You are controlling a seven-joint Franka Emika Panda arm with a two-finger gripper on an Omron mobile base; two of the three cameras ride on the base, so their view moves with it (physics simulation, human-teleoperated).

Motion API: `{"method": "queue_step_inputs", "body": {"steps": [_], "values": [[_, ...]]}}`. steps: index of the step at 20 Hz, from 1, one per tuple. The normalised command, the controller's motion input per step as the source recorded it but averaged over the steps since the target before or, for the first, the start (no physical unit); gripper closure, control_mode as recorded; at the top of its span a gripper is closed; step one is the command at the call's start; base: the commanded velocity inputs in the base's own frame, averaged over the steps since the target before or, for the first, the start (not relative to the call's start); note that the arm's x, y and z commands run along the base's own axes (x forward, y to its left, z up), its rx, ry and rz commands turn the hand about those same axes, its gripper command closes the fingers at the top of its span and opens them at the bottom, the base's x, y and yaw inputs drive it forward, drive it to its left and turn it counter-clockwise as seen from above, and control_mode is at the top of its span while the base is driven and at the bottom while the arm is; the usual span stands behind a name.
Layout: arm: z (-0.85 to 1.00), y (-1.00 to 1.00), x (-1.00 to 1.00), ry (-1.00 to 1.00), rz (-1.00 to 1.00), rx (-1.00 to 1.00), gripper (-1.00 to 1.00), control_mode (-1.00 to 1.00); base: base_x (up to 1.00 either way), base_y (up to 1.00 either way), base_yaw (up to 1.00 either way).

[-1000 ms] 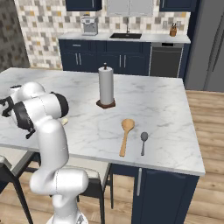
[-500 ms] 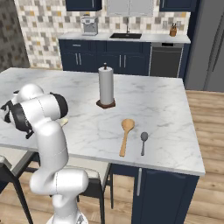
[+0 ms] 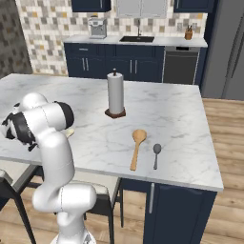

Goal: Pick up the metallic utensils from the counter and place them in the open drawer. Make sure not to pick up any wooden utensils.

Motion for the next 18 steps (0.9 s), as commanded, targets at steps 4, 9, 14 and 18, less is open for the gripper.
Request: {"method": "queue_step_inputs", "body": {"steps": [4, 9, 14, 18], "values": [[-0.24, 0.16, 0.0, -0.03, 0.0, 0.0, -1.0, -1.0, 0.0, 0.0, 0.0], [-0.35, 0.12, 0.03, -0.04, 0.0, 0.0, -1.0, -1.0, 0.0, 0.0, 0.0], [-0.17, 0.11, 0.0, 0.0, 0.0, 0.0, -1.0, -1.0, 0.0, 0.0, 0.0], [-0.02, 0.01, 0.0, 0.0, 0.0, 0.0, 1.0, -1.0, 0.0, 0.0, 0.0]]}}
